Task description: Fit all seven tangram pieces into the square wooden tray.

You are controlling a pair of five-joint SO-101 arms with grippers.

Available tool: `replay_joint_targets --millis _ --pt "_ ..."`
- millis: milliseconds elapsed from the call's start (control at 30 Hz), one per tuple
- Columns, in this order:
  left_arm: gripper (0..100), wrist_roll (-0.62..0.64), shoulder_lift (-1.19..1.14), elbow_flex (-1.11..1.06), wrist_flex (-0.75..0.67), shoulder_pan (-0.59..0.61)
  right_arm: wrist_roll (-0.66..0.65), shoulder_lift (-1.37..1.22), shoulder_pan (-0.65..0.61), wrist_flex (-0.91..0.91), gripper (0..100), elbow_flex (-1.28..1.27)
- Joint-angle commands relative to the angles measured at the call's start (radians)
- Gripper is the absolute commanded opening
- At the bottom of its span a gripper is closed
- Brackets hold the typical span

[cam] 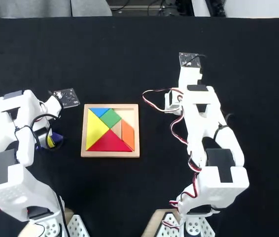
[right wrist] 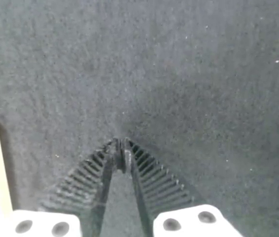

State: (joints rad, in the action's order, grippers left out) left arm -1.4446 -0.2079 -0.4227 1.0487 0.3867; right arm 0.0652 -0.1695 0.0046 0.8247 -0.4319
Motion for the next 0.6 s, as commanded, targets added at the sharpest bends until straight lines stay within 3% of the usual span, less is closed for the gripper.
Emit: replay_joint_targets --millis 0,200,433,567 --pt "16 -0.083 0.003 0.002 -0.006 -0.007 0.006 0.058 0.008 -0.002 1.1 0.050" --pt "16 -0.061 0.018 0.025 0.012 -0.027 0.006 0.058 0.008 -0.002 1.1 0.050" --pt "16 -0.014 0.183 0.280 0.354 -0.186 0.006 0.059 0.015 -0.002 1.1 0.051" --pt "16 -0.038 0.230 0.395 0.410 -0.331 0.006 0.065 0.035 0.003 1.1 0.050"
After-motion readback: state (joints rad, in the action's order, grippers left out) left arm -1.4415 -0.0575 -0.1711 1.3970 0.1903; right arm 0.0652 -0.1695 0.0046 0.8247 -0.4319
